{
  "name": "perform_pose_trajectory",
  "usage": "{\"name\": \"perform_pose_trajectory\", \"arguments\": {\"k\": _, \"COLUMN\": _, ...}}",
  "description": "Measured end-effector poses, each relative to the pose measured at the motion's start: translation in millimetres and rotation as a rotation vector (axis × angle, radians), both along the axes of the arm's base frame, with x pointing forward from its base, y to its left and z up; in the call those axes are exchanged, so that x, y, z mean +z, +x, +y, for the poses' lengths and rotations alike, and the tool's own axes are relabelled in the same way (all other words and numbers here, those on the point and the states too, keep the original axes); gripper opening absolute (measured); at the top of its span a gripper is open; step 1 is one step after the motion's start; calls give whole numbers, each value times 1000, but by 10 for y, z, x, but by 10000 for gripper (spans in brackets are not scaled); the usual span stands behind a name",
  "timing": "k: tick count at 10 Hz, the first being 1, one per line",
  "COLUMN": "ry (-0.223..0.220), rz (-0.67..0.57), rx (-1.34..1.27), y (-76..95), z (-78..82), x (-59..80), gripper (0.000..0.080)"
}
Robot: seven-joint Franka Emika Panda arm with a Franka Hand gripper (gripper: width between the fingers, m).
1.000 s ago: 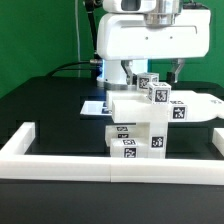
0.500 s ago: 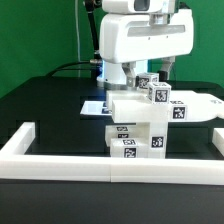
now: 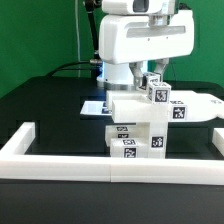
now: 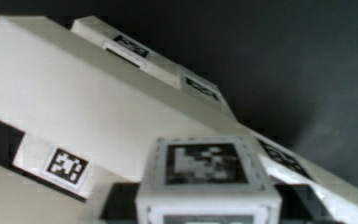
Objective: Assemble chair
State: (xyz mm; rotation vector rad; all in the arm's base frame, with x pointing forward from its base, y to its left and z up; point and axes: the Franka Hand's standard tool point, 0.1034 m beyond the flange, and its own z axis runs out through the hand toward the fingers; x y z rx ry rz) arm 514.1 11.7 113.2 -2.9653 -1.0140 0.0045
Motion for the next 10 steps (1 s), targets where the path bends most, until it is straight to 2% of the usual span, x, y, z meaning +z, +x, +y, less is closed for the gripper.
{"name": "perform_pose_trajectory", "arguments": {"k": 10, "ry": 0, "rz": 5, "rx": -576, "y": -1, "z": 7, "x": -3, "gripper": 285}}
